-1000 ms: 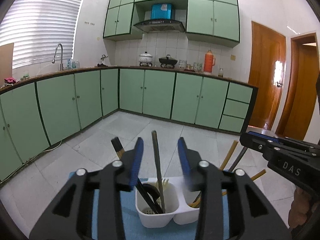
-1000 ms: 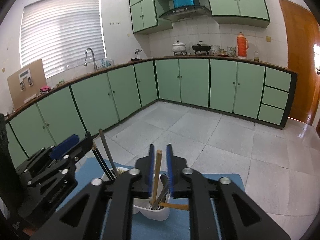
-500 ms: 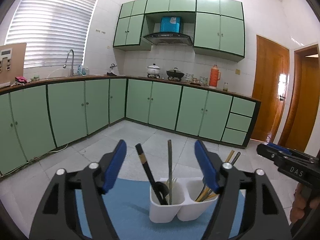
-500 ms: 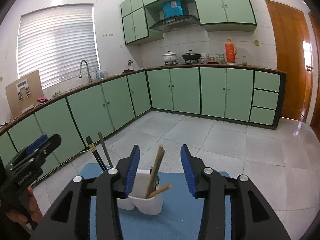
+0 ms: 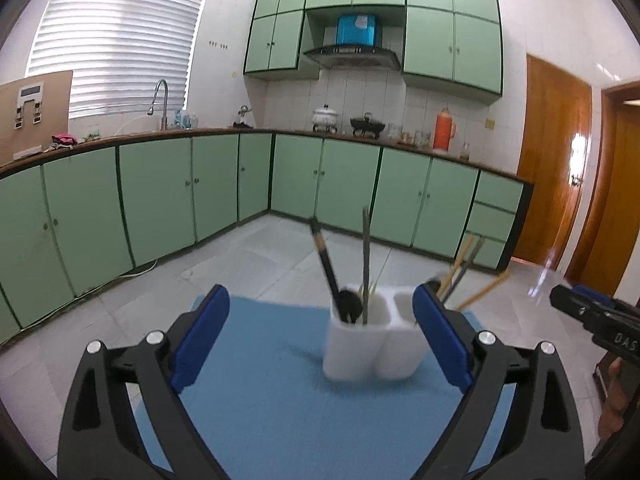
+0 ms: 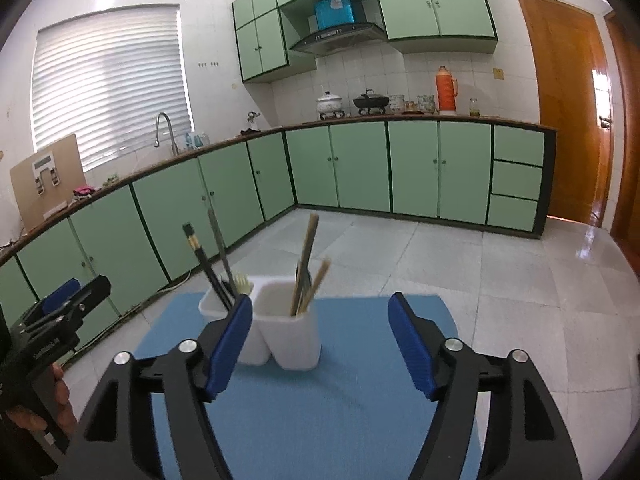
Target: Organize utensils
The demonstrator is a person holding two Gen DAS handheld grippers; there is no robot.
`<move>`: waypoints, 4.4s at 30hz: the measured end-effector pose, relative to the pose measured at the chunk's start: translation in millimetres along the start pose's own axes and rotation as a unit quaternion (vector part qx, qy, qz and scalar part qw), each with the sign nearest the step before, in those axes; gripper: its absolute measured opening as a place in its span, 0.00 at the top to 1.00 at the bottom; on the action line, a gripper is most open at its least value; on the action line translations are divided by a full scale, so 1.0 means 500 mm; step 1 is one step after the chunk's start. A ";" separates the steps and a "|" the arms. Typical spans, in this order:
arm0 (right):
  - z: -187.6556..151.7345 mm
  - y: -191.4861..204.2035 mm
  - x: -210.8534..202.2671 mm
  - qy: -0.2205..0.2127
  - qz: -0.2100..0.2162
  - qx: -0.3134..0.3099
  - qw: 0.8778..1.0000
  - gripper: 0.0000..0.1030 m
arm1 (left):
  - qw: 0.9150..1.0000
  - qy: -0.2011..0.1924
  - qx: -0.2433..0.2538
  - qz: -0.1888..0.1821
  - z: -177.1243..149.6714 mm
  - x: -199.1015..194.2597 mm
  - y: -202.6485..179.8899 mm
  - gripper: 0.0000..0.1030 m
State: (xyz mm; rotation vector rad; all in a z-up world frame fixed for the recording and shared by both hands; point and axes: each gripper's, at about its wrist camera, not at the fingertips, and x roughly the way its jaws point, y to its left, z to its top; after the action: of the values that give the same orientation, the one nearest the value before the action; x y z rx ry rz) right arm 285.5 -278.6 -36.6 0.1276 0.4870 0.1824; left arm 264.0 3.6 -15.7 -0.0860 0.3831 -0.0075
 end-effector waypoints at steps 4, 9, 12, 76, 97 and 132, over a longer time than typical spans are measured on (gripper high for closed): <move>-0.038 0.004 -0.033 0.008 0.001 0.003 1.000 0.26 | 1.000 0.013 0.016 0.012 -0.031 -0.032 0.000 0.09; -0.070 0.024 -0.079 0.010 0.001 -0.006 1.000 0.15 | 1.000 0.009 0.021 0.006 -0.054 -0.089 -0.012 0.07; -0.089 0.042 -0.105 0.013 -0.002 -0.017 1.000 0.06 | 1.000 0.011 0.024 0.001 -0.068 -0.119 -0.029 0.06; -0.138 0.125 -0.375 -0.063 0.025 -0.045 0.997 0.06 | 0.998 -0.050 0.033 -0.013 -0.100 -0.392 -0.069 0.05; -0.140 0.129 -0.370 -0.062 0.025 -0.045 0.997 0.06 | 0.998 -0.051 0.033 -0.014 -0.103 -0.390 -0.065 0.05; -0.140 0.133 -0.366 -0.062 0.025 -0.045 0.997 0.06 | 0.998 -0.051 0.032 -0.014 -0.100 -0.395 -0.069 0.05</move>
State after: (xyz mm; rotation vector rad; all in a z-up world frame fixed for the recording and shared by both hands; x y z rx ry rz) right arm 83.6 -245.4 -4.3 0.0616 0.3520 0.2439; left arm 62.2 -30.3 14.5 -0.0291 0.2803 -0.0431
